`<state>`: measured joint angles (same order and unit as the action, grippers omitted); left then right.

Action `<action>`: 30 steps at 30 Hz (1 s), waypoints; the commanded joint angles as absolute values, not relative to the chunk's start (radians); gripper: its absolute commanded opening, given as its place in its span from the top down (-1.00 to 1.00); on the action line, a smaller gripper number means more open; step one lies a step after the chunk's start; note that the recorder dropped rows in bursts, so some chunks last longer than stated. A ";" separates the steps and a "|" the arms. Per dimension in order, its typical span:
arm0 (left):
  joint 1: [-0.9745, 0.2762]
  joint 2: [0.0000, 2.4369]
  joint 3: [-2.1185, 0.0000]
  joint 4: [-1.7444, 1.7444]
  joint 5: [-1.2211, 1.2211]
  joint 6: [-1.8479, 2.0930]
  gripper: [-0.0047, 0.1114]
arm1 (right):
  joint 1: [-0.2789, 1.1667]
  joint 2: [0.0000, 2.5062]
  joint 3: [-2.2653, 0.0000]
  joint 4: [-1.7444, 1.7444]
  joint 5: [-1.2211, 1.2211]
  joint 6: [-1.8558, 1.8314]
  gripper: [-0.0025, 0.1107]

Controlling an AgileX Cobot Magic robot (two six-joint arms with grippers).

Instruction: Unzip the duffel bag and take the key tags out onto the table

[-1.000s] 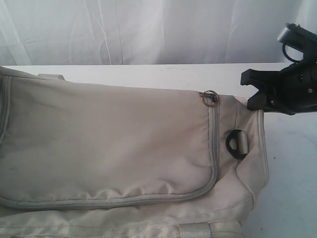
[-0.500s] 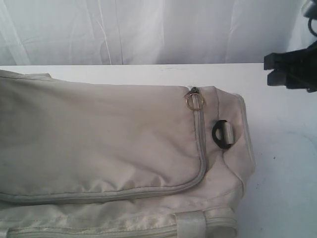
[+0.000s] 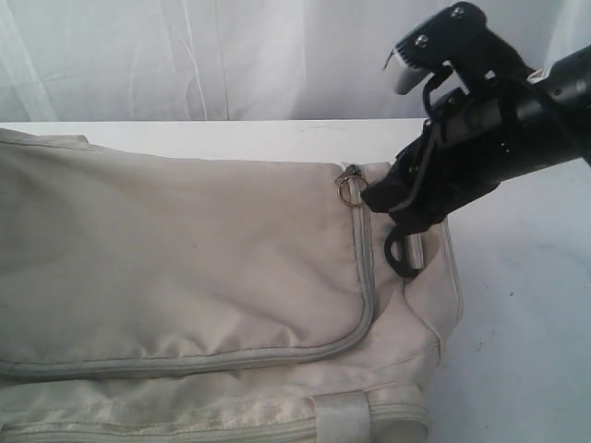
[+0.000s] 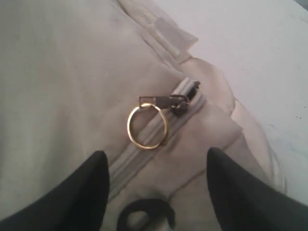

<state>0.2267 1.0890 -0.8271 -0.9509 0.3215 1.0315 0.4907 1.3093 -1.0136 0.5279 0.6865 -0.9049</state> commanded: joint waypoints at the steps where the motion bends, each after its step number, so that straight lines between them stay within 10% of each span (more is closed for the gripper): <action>1: 0.236 1.058 -0.861 -1.030 0.262 1.036 0.92 | 0.528 1.334 -1.018 0.528 0.647 -0.939 -0.03; 12: 0.236 1.058 -0.861 -1.030 0.262 1.036 0.92 | 0.528 1.396 -1.018 0.590 0.587 -0.937 0.27; 22: 0.236 1.058 -0.861 -1.030 0.262 1.036 0.92 | 0.528 1.398 -1.025 0.588 0.570 -0.937 0.96; 30: 0.236 1.058 -0.861 -1.030 0.262 1.036 0.92 | 0.528 1.355 -1.027 0.546 0.647 -0.938 0.96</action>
